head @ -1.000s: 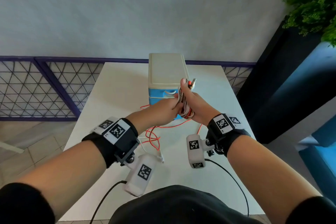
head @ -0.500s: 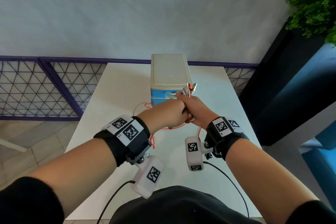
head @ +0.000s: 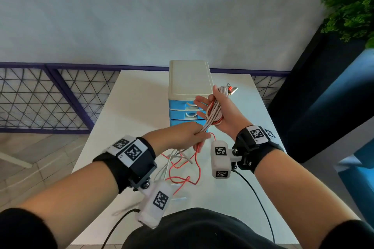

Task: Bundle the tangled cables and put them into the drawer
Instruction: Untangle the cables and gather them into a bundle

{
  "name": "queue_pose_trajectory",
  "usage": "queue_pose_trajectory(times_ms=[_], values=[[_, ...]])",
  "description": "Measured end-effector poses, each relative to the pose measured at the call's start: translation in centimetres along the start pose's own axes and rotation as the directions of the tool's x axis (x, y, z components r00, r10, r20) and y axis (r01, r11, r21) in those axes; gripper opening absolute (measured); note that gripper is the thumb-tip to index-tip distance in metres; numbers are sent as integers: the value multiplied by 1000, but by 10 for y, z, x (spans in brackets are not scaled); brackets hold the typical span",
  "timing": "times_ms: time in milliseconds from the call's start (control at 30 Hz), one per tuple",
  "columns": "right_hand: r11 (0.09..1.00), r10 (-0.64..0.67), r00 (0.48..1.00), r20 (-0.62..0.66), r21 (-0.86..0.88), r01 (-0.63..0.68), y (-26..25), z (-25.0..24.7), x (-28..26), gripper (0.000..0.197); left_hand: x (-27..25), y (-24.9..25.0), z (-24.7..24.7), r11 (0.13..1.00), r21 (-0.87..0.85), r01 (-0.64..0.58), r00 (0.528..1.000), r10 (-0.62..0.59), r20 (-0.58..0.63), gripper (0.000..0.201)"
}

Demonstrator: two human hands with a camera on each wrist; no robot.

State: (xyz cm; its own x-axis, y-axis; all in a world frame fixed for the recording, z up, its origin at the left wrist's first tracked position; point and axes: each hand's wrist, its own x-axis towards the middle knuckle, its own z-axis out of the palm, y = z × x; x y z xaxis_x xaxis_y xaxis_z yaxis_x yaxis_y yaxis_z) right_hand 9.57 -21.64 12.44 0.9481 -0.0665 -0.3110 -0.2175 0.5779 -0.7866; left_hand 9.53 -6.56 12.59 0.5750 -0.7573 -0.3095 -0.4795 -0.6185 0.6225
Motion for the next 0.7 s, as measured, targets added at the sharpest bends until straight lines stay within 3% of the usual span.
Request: queue_pose_trajectory(times_ms=[167,300,400,533,700], values=[[973,30,994,109,224,-54,7,14,-13,47,1,-13,12,994,55,-93,992,97,-79,34],[972,73,997,13,224,-74,11,26,-15,46,1,-11,17,984,58,-170,977,177,-123,23],[969,68,997,-40,241,-57,11,27,-14,48,1,-18,19,985,7,-172,978,172,-120,30],[982,41,997,-72,186,-27,5,24,-12,48,1,-30,19,973,-201,-116,992,103,-76,34],[981,8,996,-89,195,10,-12,13,-13,46,-3,-44,6,842,-532,-90,994,112,9,32]])
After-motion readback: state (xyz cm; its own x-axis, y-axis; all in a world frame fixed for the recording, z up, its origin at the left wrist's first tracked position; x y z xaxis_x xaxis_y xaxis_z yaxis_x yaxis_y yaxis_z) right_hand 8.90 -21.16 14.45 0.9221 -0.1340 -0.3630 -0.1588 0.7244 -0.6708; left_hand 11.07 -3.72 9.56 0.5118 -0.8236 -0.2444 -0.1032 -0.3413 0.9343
